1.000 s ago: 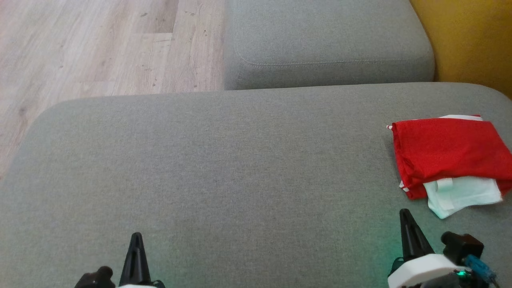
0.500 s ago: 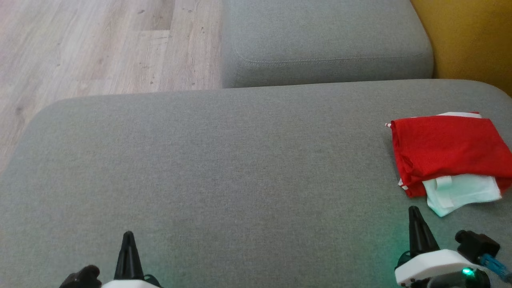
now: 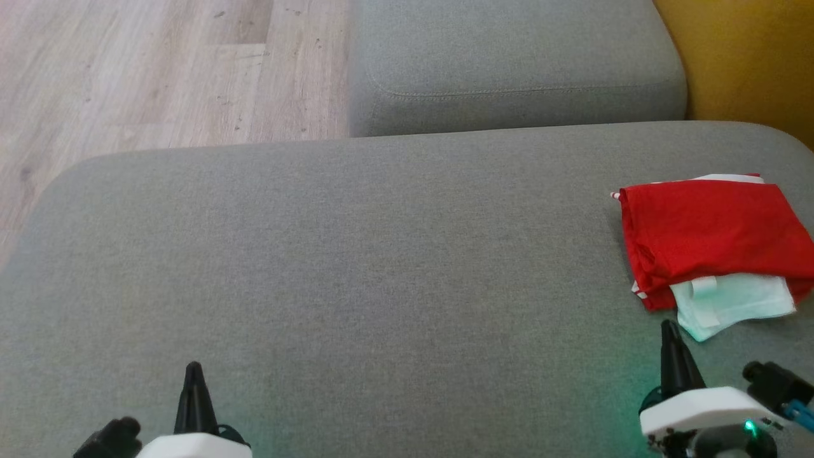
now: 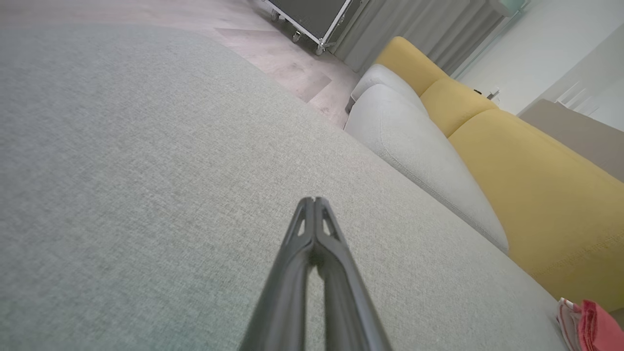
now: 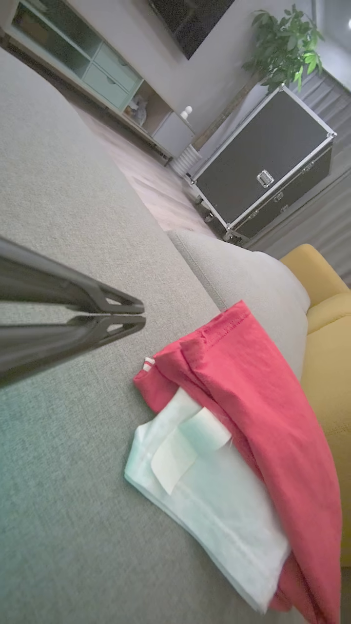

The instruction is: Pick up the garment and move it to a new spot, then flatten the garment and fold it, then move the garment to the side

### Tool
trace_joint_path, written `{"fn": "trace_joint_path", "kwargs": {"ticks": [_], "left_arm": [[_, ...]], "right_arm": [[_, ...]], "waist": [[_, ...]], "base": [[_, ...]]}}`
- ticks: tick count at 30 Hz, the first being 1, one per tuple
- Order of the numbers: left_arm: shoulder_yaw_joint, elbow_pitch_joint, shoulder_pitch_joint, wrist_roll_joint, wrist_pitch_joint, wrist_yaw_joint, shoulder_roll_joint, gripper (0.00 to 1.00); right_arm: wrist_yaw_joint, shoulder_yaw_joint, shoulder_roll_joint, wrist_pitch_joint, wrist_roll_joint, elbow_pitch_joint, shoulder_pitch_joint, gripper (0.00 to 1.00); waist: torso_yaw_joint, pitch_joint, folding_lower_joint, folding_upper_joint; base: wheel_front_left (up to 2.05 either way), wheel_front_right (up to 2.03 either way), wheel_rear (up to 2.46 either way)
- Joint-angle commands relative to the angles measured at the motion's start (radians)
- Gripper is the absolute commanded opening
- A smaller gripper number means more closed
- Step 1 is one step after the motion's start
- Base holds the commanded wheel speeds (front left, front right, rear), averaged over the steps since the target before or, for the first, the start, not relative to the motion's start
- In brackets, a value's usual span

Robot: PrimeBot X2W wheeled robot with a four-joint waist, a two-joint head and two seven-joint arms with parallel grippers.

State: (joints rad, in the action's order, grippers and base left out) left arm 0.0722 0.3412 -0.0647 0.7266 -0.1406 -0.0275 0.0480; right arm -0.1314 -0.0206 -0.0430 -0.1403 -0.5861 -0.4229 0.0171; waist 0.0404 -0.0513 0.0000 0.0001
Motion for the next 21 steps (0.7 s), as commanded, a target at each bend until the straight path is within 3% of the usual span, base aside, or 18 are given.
{"fn": "trace_joint_path", "kwargs": {"ticks": [1,21], "left_arm": [[-0.019,-0.037,0.056,0.023,0.005,-0.007,0.001,0.00],[-0.056,-0.050,0.082,0.212,0.059,-0.028,0.001,0.00]], "right_arm": [[0.000,-0.002,-0.003,0.005,-0.028,0.040,-0.059,0.00],[0.000,-0.022,-0.004,0.060,-0.247,0.070,-0.073,0.00]], "waist": [[0.000,0.001,0.0000,-0.0001],[-0.009,0.013,0.0000,-0.0001]], "base": [[0.00,0.00,0.00],[0.00,0.00,0.00]]}}
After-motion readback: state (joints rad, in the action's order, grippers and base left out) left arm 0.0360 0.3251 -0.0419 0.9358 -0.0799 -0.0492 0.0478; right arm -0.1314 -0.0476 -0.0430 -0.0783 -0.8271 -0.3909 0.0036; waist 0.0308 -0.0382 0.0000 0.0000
